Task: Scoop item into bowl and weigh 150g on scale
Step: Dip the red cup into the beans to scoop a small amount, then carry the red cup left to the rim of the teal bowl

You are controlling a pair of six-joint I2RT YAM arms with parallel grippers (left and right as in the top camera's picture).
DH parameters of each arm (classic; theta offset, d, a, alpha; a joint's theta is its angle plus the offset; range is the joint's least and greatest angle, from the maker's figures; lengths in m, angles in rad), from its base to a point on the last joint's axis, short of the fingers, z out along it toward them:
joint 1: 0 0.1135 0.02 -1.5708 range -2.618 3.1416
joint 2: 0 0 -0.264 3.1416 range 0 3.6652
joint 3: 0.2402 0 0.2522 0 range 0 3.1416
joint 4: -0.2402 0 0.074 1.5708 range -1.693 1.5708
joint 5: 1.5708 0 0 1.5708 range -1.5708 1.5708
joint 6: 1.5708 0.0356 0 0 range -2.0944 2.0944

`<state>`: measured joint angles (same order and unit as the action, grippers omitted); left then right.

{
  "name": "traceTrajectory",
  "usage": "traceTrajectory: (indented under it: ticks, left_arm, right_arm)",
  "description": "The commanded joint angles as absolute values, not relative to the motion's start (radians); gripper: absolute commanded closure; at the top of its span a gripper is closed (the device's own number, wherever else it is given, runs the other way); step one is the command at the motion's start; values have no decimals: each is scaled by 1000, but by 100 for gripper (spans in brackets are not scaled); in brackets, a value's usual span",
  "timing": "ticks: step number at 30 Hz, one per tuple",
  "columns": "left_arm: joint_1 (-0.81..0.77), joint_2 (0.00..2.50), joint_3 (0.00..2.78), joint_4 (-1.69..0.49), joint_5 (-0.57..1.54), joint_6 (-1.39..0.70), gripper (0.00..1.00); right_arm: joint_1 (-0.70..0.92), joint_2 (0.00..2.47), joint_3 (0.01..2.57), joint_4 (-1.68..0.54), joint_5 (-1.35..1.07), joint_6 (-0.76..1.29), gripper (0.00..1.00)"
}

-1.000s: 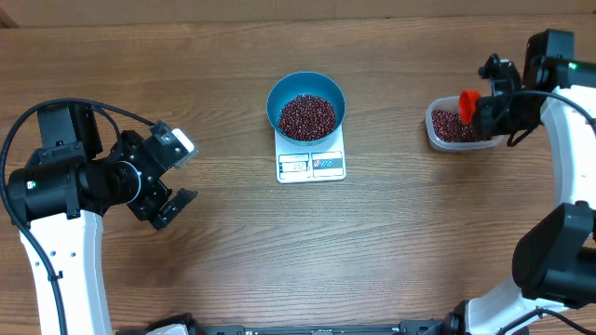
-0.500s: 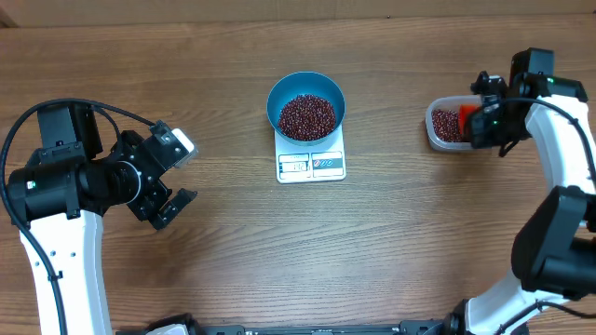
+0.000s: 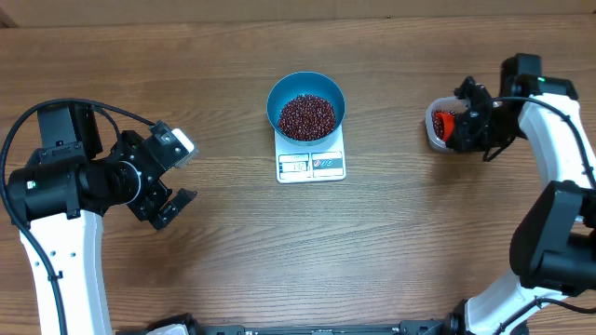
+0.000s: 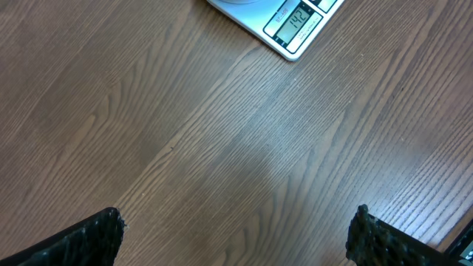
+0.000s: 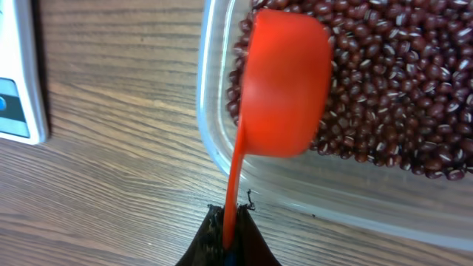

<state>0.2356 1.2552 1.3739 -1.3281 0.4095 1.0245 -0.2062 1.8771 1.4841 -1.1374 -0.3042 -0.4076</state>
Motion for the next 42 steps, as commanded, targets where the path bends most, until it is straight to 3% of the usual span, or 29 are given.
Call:
traceTrajectory:
  ticks: [1, 12, 23, 33, 42]
  left_arm:
    - [236, 1257, 1376, -1331, 403, 1059, 0]
    - [236, 1257, 1376, -1331, 403, 1059, 0]
    - [236, 1257, 1376, -1330, 403, 1059, 0]
    - [236, 1257, 1376, -1330, 403, 1059, 0]
    - [236, 1257, 1376, -1331, 403, 1059, 0]
  right_arm:
    - [-263, 1876, 1483, -1136, -442, -387, 96]
    - [-459, 1876, 1483, -1172, -665, -389, 96]
    - [-539, 1876, 1483, -1271, -931, -393, 96]
    - [-392, 1876, 1483, -1311, -1205, -393, 97]
    - [-181, 1876, 1488, -1265, -1237, -390, 96]
